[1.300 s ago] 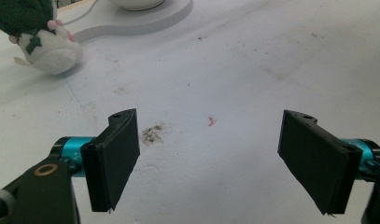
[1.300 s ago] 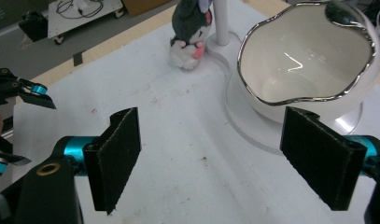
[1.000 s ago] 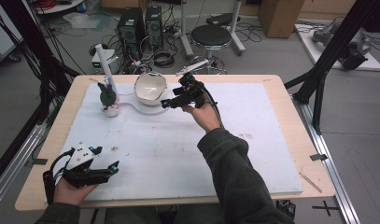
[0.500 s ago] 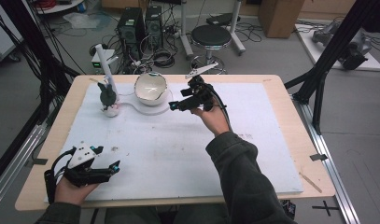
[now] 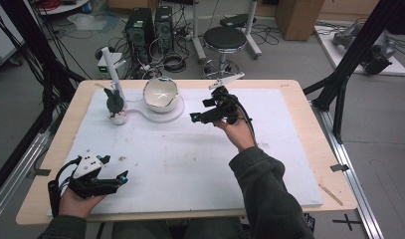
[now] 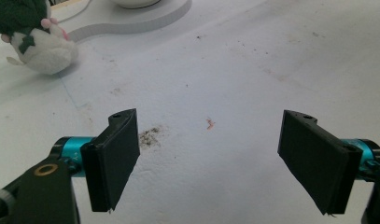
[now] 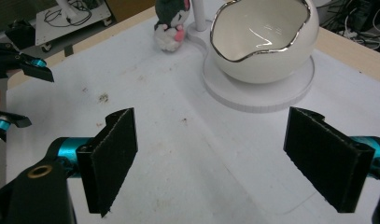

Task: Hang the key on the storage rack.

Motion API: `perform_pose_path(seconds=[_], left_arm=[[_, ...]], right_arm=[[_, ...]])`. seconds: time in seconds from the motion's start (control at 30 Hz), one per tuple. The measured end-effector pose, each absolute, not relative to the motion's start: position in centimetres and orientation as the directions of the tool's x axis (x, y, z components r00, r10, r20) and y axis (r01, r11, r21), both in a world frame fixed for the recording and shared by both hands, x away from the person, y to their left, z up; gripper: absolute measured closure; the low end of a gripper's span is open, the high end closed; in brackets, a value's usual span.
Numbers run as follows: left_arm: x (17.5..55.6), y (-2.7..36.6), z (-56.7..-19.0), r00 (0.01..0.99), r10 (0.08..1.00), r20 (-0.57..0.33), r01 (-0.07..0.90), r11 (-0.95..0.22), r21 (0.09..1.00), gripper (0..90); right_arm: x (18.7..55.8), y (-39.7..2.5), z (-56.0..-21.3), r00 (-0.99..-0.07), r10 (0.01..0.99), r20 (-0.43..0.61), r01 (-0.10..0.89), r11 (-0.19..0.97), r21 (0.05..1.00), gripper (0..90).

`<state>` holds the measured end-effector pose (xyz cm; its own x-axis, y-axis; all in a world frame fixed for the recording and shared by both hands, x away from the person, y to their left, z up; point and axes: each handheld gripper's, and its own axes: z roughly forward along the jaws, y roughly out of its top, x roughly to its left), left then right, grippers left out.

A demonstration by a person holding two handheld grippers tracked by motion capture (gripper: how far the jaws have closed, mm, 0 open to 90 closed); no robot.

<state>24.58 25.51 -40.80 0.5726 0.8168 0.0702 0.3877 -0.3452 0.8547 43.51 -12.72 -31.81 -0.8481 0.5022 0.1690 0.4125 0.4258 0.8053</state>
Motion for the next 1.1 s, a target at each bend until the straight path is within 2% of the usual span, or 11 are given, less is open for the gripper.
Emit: perform_pose_path(seconds=[1.1], left_arm=[[25.1,25.0,-40.8,0.583,0.810,0.069,0.387,-0.351,0.853,20.8]], right_arm=[[41.1,-18.2,-34.0,-0.804,0.569,0.172,0.450,0.394,0.801,13.7]])
